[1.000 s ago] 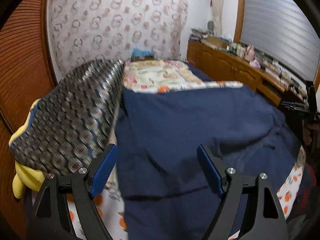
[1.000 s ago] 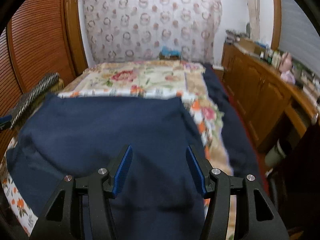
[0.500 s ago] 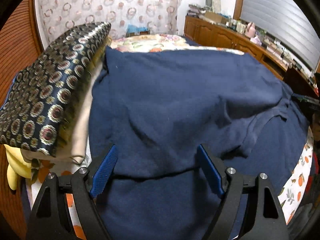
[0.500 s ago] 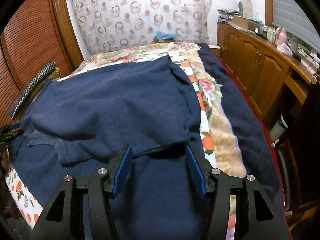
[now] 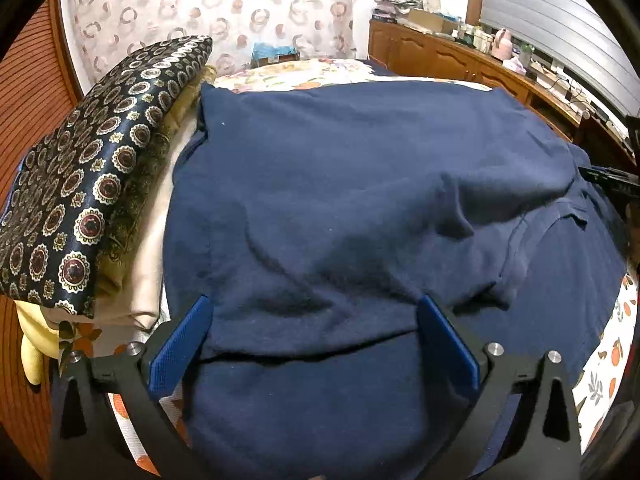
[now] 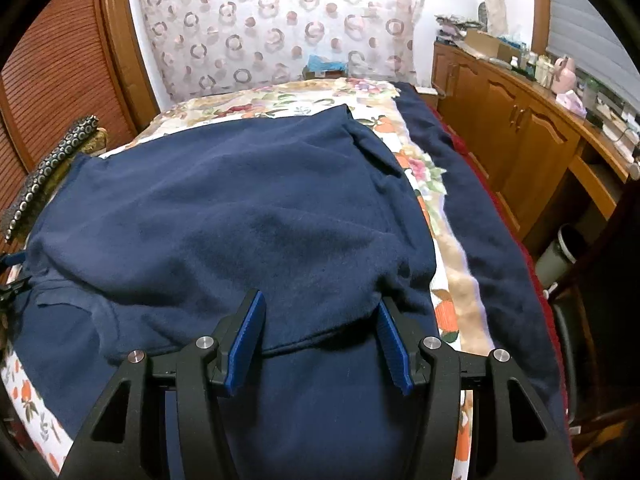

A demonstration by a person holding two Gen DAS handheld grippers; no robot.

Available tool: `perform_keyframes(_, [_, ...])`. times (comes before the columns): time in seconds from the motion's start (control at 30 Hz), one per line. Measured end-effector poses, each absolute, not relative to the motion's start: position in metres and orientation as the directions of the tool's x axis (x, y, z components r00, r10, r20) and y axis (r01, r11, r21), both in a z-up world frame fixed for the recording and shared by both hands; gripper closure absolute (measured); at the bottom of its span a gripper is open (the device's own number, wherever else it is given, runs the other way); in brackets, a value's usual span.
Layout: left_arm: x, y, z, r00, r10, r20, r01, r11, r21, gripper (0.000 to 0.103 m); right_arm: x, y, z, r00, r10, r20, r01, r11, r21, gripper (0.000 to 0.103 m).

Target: Fold small clothes

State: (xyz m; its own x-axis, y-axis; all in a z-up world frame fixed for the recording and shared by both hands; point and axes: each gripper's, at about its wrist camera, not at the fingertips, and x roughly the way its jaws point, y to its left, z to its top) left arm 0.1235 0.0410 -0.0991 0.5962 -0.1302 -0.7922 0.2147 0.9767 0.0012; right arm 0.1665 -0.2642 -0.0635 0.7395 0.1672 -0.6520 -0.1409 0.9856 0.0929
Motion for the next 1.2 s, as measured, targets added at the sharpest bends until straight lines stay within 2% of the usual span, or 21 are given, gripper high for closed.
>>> perform_keyframes(0.57, [0.113, 0.045, -0.101, 0.596, -0.14, -0.791, 0.23, 0.973, 0.002, 0.0, 0.158, -0.251, -0.065, 0.75, 0.125, -0.649, -0.137, 0.99, 0.032, 0.045])
perform_keyframes(0.63, [0.109, 0.048, -0.099, 0.604, -0.143, -0.784, 0.223, 0.975, -0.005, 0.004, 0.158, -0.251, -0.065, 0.75, 0.122, -0.649, -0.137, 0.99, 0.028, 0.045])
perform_keyframes(0.8, [0.088, 0.073, -0.08, 0.656, -0.208, -0.725, 0.153, 0.978, -0.142, 0.008, 0.157, -0.251, -0.065, 0.75, 0.122, -0.65, -0.138, 0.99, 0.027, 0.045])
perform_keyframes(0.83, [0.082, 0.081, -0.075, 0.67, -0.227, -0.707, 0.137, 0.974, -0.183, 0.011, 0.157, -0.252, -0.065, 0.75, 0.123, -0.65, -0.138, 0.99, 0.027, 0.045])
perform_keyframes(0.93, [0.072, 0.097, -0.068, 0.697, -0.229, -0.68, 0.089, 0.968, -0.235, 0.027, 0.157, -0.252, -0.065, 0.751, 0.12, -0.65, -0.137, 0.99, 0.025, 0.045])
perform_keyframes(0.97, [0.071, 0.1, -0.068, 0.701, -0.222, -0.678, 0.078, 0.968, -0.237, 0.039, 0.157, -0.252, -0.065, 0.75, 0.121, -0.65, -0.138, 0.99, 0.024, 0.045])
perform_keyframes(1.0, [0.071, 0.102, -0.068, 0.7, -0.215, -0.681, 0.069, 0.969, -0.235, 0.044, 0.157, -0.253, -0.065, 0.75, 0.121, -0.65, -0.138, 0.99, 0.025, 0.045])
perform_keyframes(1.1, [0.075, 0.105, -0.075, 0.688, -0.191, -0.7, 0.046, 0.974, -0.22, 0.05, 0.157, -0.253, -0.065, 0.75, 0.121, -0.65, -0.138, 0.99, 0.025, 0.045])
perform_keyframes(1.2, [0.083, 0.105, -0.084, 0.669, -0.139, -0.731, 0.018, 0.985, -0.17, 0.05, 0.157, -0.253, -0.065, 0.75, 0.12, -0.65, -0.138, 0.99, 0.024, 0.045])
